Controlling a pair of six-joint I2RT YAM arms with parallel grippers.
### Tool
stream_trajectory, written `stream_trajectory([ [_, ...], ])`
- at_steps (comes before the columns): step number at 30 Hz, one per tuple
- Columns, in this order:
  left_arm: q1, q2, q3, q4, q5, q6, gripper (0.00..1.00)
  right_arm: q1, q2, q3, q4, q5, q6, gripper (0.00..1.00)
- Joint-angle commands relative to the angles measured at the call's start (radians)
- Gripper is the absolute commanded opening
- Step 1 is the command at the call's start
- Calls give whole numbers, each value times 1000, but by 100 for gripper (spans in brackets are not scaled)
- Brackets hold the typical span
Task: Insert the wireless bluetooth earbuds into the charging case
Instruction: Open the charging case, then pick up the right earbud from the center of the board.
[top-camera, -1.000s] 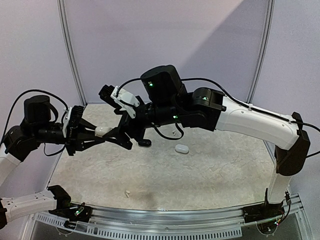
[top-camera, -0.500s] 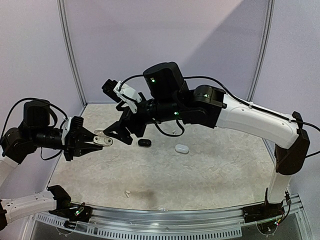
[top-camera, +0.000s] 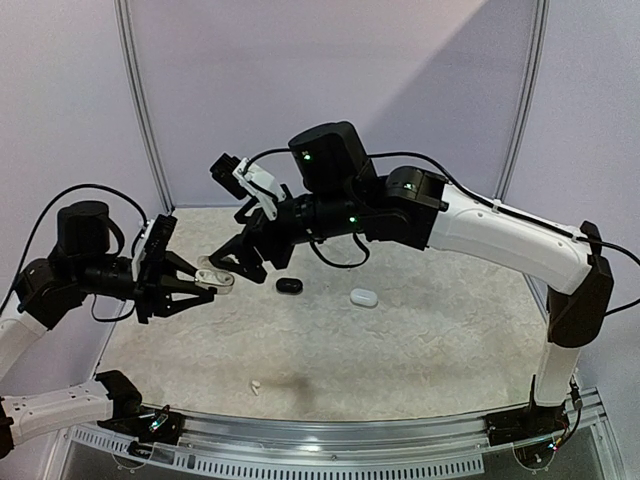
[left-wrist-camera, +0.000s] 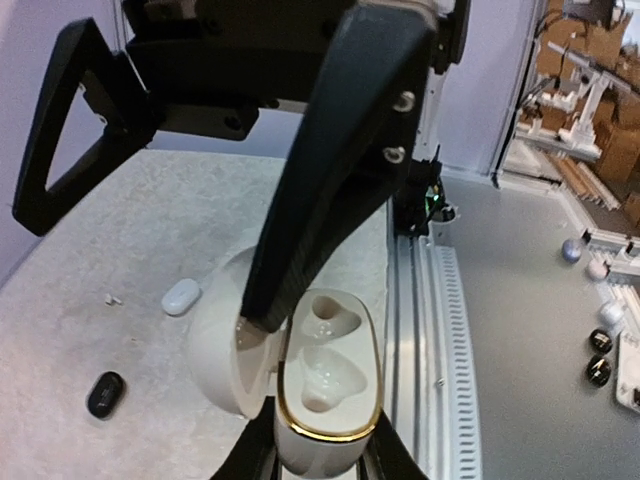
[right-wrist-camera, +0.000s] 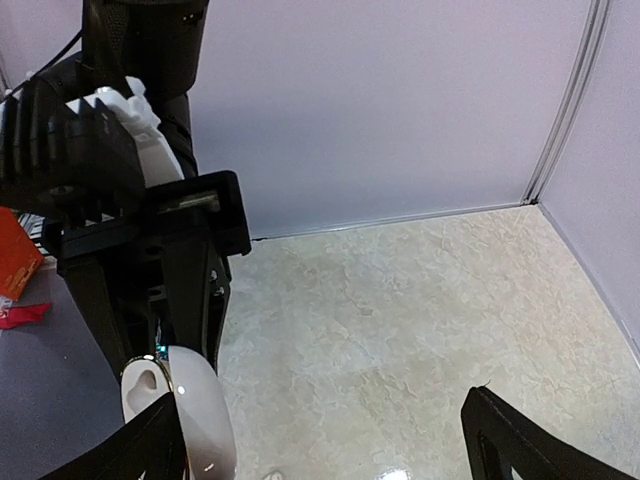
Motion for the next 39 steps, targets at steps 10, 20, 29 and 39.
stream_trajectory([
  [10,31,61,-137,256,23,-377,0,-136,-41,7,85,-11,196,97],
  [20,64,76,-140,230,-31,-338,0,-326,114,-8,-194,561,448,85],
  [29,70,108,-129,207,-33,-300,0,-450,495,230,-305,519,434,80],
  [39,88,123,-125,194,-32,-265,0,-491,676,303,-289,432,418,62],
])
